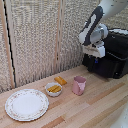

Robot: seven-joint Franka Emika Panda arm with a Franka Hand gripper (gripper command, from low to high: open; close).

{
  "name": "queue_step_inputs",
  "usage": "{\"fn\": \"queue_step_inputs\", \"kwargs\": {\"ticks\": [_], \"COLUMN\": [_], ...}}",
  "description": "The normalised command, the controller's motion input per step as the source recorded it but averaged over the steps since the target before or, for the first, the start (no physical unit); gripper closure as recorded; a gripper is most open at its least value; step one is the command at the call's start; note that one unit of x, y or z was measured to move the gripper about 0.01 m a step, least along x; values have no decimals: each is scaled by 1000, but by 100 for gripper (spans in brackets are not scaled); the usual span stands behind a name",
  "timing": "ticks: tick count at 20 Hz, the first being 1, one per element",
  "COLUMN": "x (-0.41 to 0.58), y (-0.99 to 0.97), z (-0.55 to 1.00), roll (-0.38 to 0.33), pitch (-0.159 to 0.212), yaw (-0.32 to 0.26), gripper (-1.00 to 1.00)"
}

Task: Extend the gripper towards the air fryer handle. Grasp the air fryer handle and pull it to open the air fryer. Release the air fryer handle and move the gripper to the bread. Grasp the bread with the gripper and move it to the air fryer basket. Release the bread inside the air fryer and retract the gripper.

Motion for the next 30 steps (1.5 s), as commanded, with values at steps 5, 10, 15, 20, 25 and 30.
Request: {"fn": "queue_step_inputs", "kwargs": {"ticks": [5, 10, 15, 20, 25, 30], "x": [-975, -983, -487, -136, -167, -81], "y": [56, 76, 677, 979, 990, 412], "z": [74, 4, -206, -189, -69, -77], "roll": [0, 1, -5, -2, 0, -33], "pitch": [-84, -54, -38, -2, -46, 18], "yaw": [52, 62, 25, 3, 0, -4], "gripper": [100, 100, 100, 100, 100, -100]}}
